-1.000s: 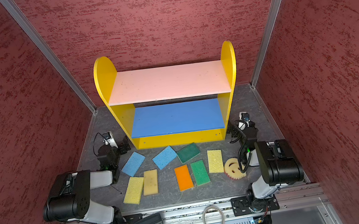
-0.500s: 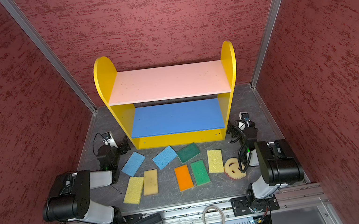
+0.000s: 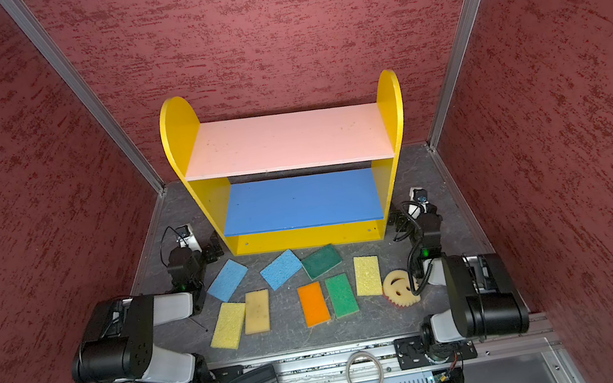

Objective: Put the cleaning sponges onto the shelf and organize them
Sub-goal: 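Raise both arms from rest and swing them toward the sponges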

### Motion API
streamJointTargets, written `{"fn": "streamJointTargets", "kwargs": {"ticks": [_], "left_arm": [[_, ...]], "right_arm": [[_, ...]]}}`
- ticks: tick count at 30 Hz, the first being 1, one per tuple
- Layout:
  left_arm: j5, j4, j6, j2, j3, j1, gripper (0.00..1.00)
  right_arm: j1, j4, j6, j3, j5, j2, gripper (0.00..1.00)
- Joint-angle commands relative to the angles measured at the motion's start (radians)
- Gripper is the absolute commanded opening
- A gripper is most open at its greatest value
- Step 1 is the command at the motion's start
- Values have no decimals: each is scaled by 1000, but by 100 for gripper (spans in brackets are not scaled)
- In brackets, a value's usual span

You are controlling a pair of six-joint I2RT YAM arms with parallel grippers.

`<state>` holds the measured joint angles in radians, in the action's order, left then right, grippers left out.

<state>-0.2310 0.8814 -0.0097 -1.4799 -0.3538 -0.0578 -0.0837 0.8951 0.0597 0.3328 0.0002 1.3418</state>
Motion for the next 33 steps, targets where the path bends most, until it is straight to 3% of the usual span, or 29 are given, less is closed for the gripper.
{"fn": "streamJointTargets", "kwargs": {"ticks": [1, 3, 7, 9, 13, 15, 19, 22, 23, 25, 27, 30, 32, 33], "left_arm": [[-275, -105, 20, 93, -35, -75, 99], [-348, -265, -3, 147, -98, -95, 99], [-423, -533, -201, 205, -219, -101, 99], [-470, -633, -339, 225, -253, -108, 99], [-515, -1055, -703, 256, -380, -104, 99], [-471, -1184, -748, 254, -430, -91, 100], [-415, -1314, -772, 246, -490, -66, 99], [-318, -1320, -752, 257, -495, -21, 99], [-275, -1314, -745, 265, -491, 0, 100], [-197, -1303, -733, 287, -481, 31, 83], [-122, -1274, -708, 320, -457, 48, 55], [-51, -1257, -690, 352, -429, 49, 17], [-7, -1269, -700, 346, -417, 42, 1], [8, -1277, -702, 338, -411, 32, 0]], "right_arm": [[46, -238, 62, 46, 127, -154, 99], [87, -318, 79, 26, 192, -249, 99], [169, -540, 157, 38, 376, -416, 99], [187, -678, 219, 85, 415, -453, 99], [261, -879, 284, 162, 481, -473, 99], [332, -910, 285, 176, 513, -477, 97], [491, -927, 287, 183, 638, -480, 69], [556, -969, 329, 200, 671, -473, 47], [574, -981, 340, 205, 670, -467, 35], [605, -1001, 360, 211, 682, -456, 13], [614, -1027, 390, 222, 659, -435, 0], [614, -1044, 445, 228, 590, -403, 0], [614, -1050, 480, 230, 550, -379, 0], [614, -1053, 501, 231, 535, -365, 0]]}}
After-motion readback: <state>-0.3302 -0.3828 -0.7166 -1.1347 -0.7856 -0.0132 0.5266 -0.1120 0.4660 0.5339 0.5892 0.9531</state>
